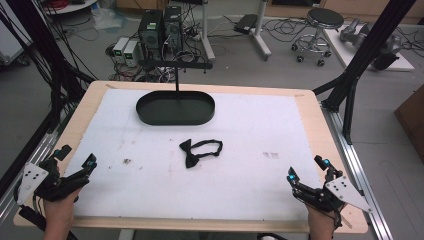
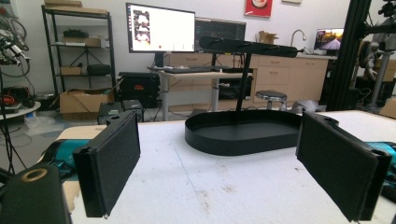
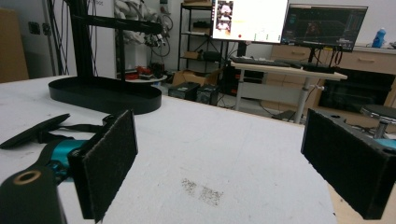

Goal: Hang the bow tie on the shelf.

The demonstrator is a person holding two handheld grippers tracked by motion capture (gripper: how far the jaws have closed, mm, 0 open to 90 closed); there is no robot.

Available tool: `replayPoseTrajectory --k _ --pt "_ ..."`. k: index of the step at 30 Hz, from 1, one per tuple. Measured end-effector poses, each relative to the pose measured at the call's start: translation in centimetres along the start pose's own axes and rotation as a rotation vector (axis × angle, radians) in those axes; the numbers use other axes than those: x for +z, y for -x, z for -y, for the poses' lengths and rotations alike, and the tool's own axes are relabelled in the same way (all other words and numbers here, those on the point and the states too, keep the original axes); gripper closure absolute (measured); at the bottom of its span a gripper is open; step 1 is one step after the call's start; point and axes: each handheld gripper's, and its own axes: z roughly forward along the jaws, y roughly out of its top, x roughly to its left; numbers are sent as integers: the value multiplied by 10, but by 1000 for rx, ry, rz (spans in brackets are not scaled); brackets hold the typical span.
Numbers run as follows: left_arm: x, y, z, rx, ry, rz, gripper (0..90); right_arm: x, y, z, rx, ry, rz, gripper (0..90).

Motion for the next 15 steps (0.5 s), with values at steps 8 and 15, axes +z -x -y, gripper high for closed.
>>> replayPoseTrajectory --k 8,15 --pt "1 1 1 5 -6 6 140 2 -1 -3 12 -8 -29 97" --pt "0 1 1 8 -7 2 141 15 -8 -17 11 -4 -110 97"
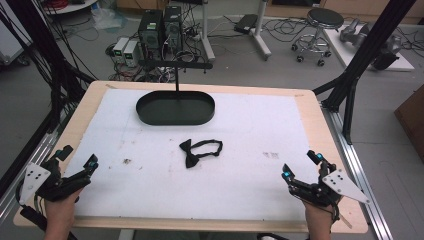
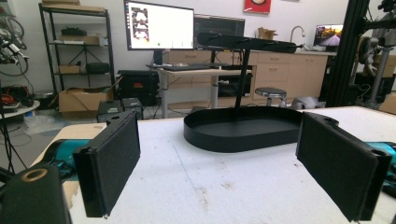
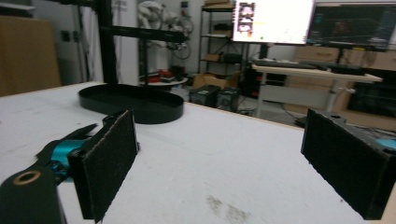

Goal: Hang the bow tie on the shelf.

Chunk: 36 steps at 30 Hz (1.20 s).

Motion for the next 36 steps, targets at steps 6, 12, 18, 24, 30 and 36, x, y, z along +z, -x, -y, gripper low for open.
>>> replayPoseTrajectory --k 6,12,18,24,30,36 --pt "0 -1 1 -1 -2 -7 140 20 -18 -11 -78 -52 -127 97" --pt "1 1 1 0 -3 -1 140 54 -40 -17 -96 -119 -242 97" --pt "0 0 1 0 -4 -2 140 88 -59 -19 -151 -172 -331 98" --pt "1 1 1 2 -8 -1 140 124 -80 -28 -160 -224 -434 98" --pt "2 2 2 5 -9 4 140 164 -97 -28 -177 -297 -534 98" --pt "2 1 2 0 -9 4 140 193 -107 -22 -224 -369 -615 99"
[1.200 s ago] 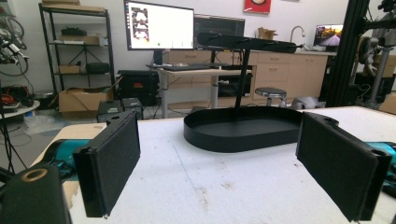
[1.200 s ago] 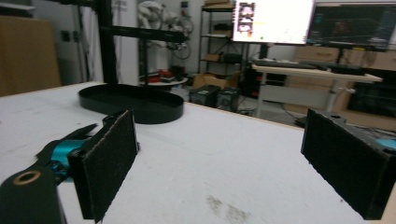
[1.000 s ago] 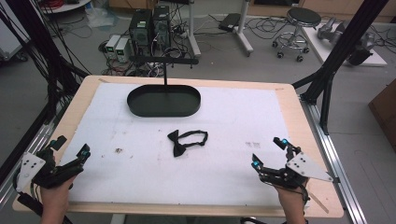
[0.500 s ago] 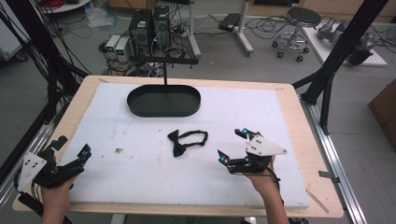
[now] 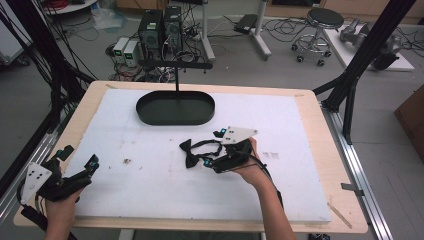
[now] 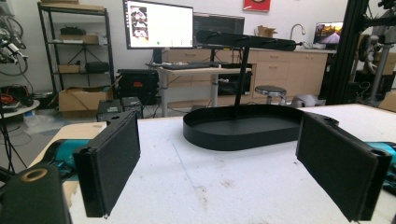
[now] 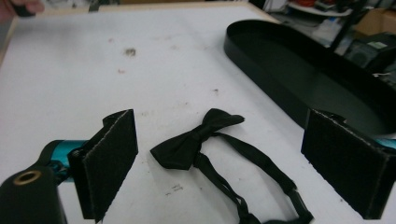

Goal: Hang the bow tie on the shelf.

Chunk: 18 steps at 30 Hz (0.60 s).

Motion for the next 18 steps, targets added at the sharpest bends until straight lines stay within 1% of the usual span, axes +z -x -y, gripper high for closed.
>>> replayPoseTrajectory --k 1,2,4,5,9,10,11,13,14,15,16,17,18 --pt "0 0 0 -2 1 -1 140 5 1 0 -12 -17 -12 99" --pt "0 -1 0 -3 0 -2 140 15 3 2 -41 -59 -34 106" --pt "1 -2 1 -6 1 -1 141 23 6 5 -57 -95 -40 153" --pt "1 -2 1 -7 1 0 140 26 8 7 -56 -107 -48 154" --pt "2 -1 1 -9 0 3 140 35 13 13 -33 -159 -55 164" --pt "2 -1 1 -11 -1 3 141 37 13 14 -35 -185 -57 177" --pt "2 -1 2 -11 -1 3 141 39 13 15 -42 -193 -58 207" --pt "2 -1 2 -11 -2 3 141 41 13 18 -45 -221 -44 251" --pt "2 -1 2 -11 -1 3 140 43 14 19 -56 -235 -40 277" --pt "2 -1 2 -10 -2 5 140 43 14 19 -56 -235 -40 277" --pt "2 0 2 -12 0 6 140 46 14 21 -71 -277 -14 335" --pt "2 0 2 -12 0 7 140 46 15 22 -77 -294 1 359" --pt "2 0 2 -12 0 7 140 46 15 22 -77 -294 1 359"
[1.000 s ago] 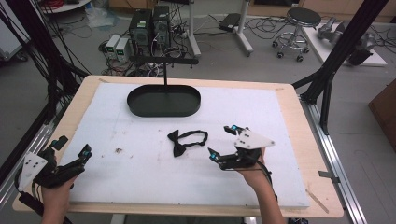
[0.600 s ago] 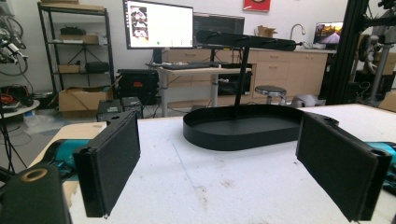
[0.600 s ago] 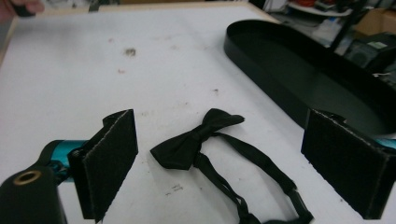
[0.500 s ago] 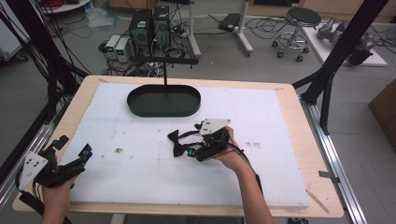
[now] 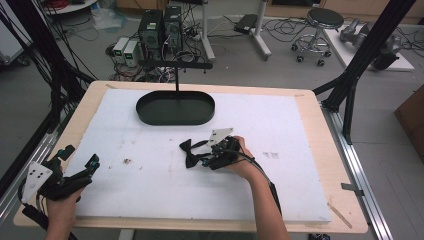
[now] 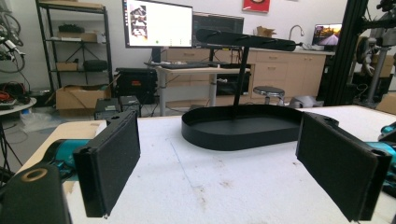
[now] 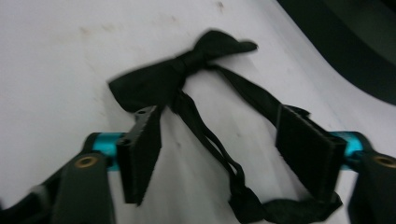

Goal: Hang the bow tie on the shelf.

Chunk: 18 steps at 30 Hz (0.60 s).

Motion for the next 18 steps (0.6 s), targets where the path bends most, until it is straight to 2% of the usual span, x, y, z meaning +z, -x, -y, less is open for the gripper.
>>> replayPoseTrajectory --k 1,3,8,14,17,18 --pt "0 0 0 -1 1 1 140 1 1 1 7 -11 5 384" --pt "0 0 0 -2 0 0 140 2 2 2 15 -27 29 507" --pt "0 1 0 -4 1 2 140 4 3 3 33 -55 11 567" --pt "1 1 0 -5 0 4 140 5 4 4 64 -55 -22 646" --pt "1 2 1 -5 0 5 141 5 5 5 86 -52 -43 687" --pt "1 2 1 -4 0 7 140 5 7 5 114 -50 -70 746"
